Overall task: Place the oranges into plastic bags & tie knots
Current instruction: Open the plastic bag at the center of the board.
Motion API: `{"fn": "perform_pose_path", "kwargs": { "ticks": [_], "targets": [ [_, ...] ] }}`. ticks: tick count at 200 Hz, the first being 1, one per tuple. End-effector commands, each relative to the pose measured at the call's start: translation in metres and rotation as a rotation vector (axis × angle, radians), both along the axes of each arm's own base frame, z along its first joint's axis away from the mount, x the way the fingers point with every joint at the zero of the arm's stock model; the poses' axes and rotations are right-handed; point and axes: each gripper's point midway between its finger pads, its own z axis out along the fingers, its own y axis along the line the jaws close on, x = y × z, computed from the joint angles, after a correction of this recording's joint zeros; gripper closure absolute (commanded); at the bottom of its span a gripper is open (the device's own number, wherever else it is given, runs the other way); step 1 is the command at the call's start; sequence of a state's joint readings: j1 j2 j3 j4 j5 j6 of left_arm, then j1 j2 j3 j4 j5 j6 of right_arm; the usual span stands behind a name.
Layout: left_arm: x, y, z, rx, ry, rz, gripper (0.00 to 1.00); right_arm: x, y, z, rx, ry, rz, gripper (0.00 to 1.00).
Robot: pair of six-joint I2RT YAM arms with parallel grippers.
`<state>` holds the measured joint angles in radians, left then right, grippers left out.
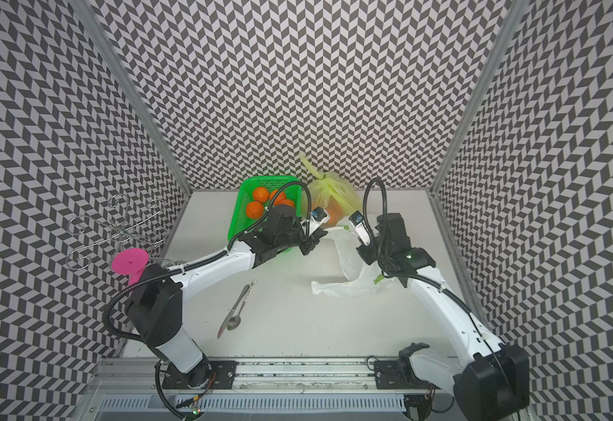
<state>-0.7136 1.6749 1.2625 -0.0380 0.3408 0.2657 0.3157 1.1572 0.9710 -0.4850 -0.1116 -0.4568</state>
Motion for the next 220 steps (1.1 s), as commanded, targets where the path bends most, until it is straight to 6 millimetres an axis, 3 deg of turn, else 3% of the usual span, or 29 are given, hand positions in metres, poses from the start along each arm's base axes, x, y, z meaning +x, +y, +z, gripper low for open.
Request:
{"fn": "perform_pose_path", "kwargs": {
  "ticks": [1, 23, 57, 64, 72, 99, 123, 156, 171, 184, 220],
  "targets": [
    [-0.026, -0.007, 0.035, -0.111, 0.055, -0.090, 1.00, 0.001, -0.009, 0.008, -0.041, -0.037, -0.022, 0.79],
    [-0.031, -0.007, 0.037, -0.143, 0.129, -0.088, 1.00, -0.005, -0.011, 0.007, -0.059, -0.041, -0.015, 0.59],
    [-0.036, -0.008, 0.042, -0.177, 0.187, -0.081, 1.00, -0.016, -0.011, 0.001, -0.090, -0.055, -0.012, 0.43],
    [-0.036, -0.008, 0.044, -0.181, 0.192, -0.079, 1.00, -0.018, -0.010, -0.001, -0.095, -0.060, -0.015, 0.32],
    [-0.037, -0.007, 0.044, -0.185, 0.200, -0.078, 1.00, -0.020, -0.008, -0.004, -0.098, -0.061, -0.012, 0.25],
    [-0.041, -0.009, 0.046, -0.199, 0.243, -0.092, 1.00, -0.021, 0.001, -0.014, -0.097, -0.058, -0.015, 0.13],
    [-0.042, -0.011, 0.043, -0.200, 0.281, -0.088, 1.00, -0.015, -0.005, -0.026, -0.134, -0.050, -0.057, 0.09],
    [-0.034, -0.008, 0.038, -0.186, 0.313, -0.042, 1.00, -0.002, -0.031, -0.030, -0.205, -0.089, -0.211, 0.14],
    [-0.025, -0.003, 0.036, -0.180, 0.319, 0.002, 1.00, -0.001, -0.039, -0.030, -0.248, -0.077, -0.245, 0.26],
    [-0.016, 0.003, 0.034, -0.174, 0.321, 0.040, 1.00, -0.003, -0.039, -0.028, -0.249, -0.061, -0.241, 0.42],
    [-0.001, 0.014, 0.023, -0.151, 0.325, 0.086, 1.00, -0.005, -0.021, -0.008, -0.140, -0.058, -0.182, 0.66]
  ]
}}
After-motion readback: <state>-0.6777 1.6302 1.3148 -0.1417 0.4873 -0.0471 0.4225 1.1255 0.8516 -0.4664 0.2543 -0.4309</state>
